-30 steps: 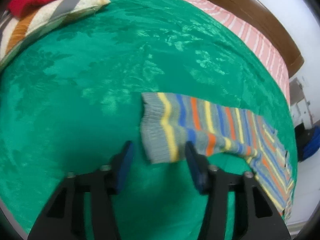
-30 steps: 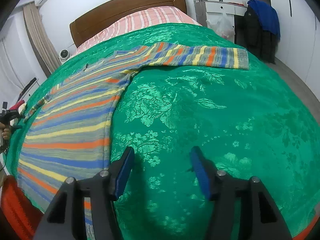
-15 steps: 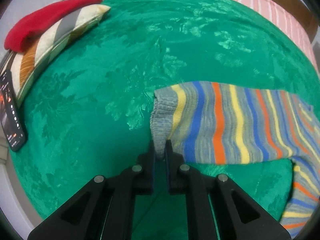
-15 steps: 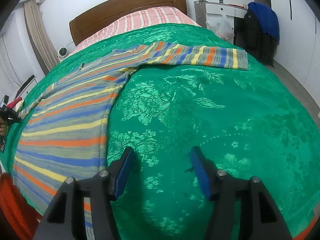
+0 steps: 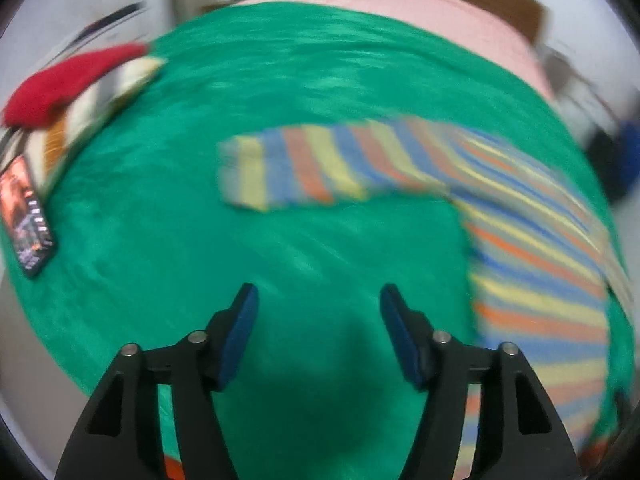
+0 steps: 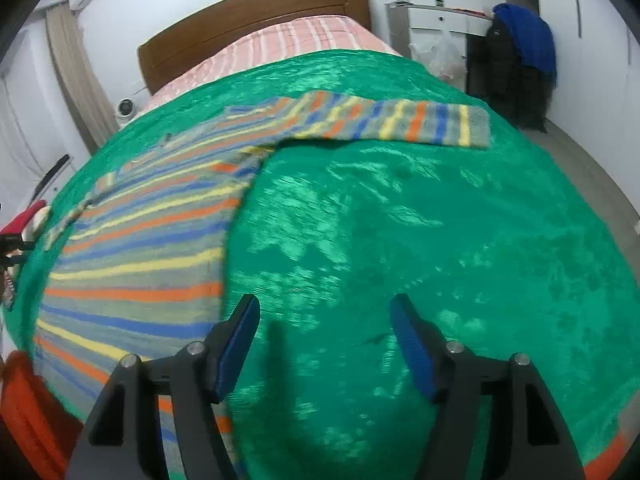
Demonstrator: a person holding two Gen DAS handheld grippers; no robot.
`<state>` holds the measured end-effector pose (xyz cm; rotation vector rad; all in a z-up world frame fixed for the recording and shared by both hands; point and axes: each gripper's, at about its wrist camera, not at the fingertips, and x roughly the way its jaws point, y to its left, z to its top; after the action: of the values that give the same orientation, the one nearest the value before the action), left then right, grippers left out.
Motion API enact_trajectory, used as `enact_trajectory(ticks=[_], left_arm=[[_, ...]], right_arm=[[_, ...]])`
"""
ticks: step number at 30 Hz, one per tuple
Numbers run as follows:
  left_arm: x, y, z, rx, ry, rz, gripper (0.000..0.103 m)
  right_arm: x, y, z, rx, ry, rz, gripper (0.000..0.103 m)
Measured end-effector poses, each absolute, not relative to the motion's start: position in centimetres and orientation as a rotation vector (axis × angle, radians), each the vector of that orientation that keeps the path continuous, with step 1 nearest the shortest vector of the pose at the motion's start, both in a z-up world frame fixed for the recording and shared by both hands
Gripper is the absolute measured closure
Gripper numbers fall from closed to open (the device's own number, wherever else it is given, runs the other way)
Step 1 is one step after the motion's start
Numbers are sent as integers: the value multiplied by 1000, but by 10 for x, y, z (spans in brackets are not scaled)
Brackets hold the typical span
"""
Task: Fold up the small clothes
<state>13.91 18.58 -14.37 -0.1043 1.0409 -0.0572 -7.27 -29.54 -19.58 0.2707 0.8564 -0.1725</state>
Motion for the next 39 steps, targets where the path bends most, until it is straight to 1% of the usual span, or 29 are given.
enact_trajectory(ticks=[2, 4, 7, 8, 9, 10, 13, 14, 18, 21, 22, 23, 24, 25, 26, 28, 30, 31, 32, 33, 34, 36, 37, 38, 39], left_arm=[[106, 143, -144, -63, 1026, -191, 30], [81, 109, -152, -23, 1027, -279, 29], [63, 72, -179, 51, 1074, -353, 29], [59, 65, -188, 70, 1103, -357, 32], [54, 62, -206, 83, 1173, -358, 36], [47, 61, -214, 98, 1201, -344, 37], [18, 57, -219, 192, 1198, -337, 37], [12, 58, -220, 204, 1209, -336, 37], [-6, 61, -219, 208, 1216, -333, 37], [-12, 69, -200, 138, 1187, -356, 37], [-11, 76, -190, 97, 1167, -362, 36], [-9, 87, -181, 50, 1143, -358, 28], [-7, 101, -171, -4, 1118, -346, 23], [-5, 115, -165, -55, 1103, -333, 14], [-3, 123, -165, -83, 1102, -330, 12], [5, 140, -174, -98, 1151, -319, 12], [9, 138, -191, -53, 1193, -300, 15], [11, 132, -199, -27, 1202, -307, 20], [10, 122, -204, -3, 1214, -315, 27], [9, 113, -211, 21, 1233, -325, 31], [9, 106, -215, 29, 1242, -338, 36], [7, 92, -220, 56, 1235, -346, 39], [6, 88, -220, 76, 1232, -336, 49], [6, 85, -221, 91, 1231, -326, 68], [9, 84, -222, 97, 1235, -322, 84]], right_arm=[[-66, -280, -180, 208, 863, -107, 36], [-58, -260, -166, 131, 873, -26, 36], [-45, -227, -162, 18, 921, 65, 33], [-40, -216, -167, -19, 946, 92, 33], [-40, -208, -175, -42, 962, 108, 33], [-40, -203, -184, -56, 980, 119, 33], [-49, -202, -222, -46, 1123, 96, 34], [-56, -205, -227, -27, 1132, 88, 33], [-89, -209, -234, -19, 1136, 63, 32], [-101, -210, -228, -21, 1132, 47, 33], [-106, -212, -221, -7, 1114, 41, 33], [-109, -215, -212, 9, 1094, 37, 33], [-114, -221, -204, 32, 1072, 32, 33], [-117, -227, -197, 54, 1061, 30, 33], [-119, -233, -191, 78, 1059, 34, 33], [-119, -245, -190, 134, 1087, 59, 33], [-115, -254, -197, 183, 1133, 87, 33], [-114, -256, -202, 200, 1151, 102, 33], [-111, -254, -206, 214, 1162, 124, 33], [-109, -252, -210, 233, 1168, 157, 33], [-106, -249, -214, 246, 1172, 181, 35], [-101, -239, -220, 248, 1175, 226, 41], [-97, -234, -224, 234, 1185, 237, 50], [-94, -232, -228, 220, 1199, 236, 67], [-90, -227, -232, 195, 1223, 234, 78]])
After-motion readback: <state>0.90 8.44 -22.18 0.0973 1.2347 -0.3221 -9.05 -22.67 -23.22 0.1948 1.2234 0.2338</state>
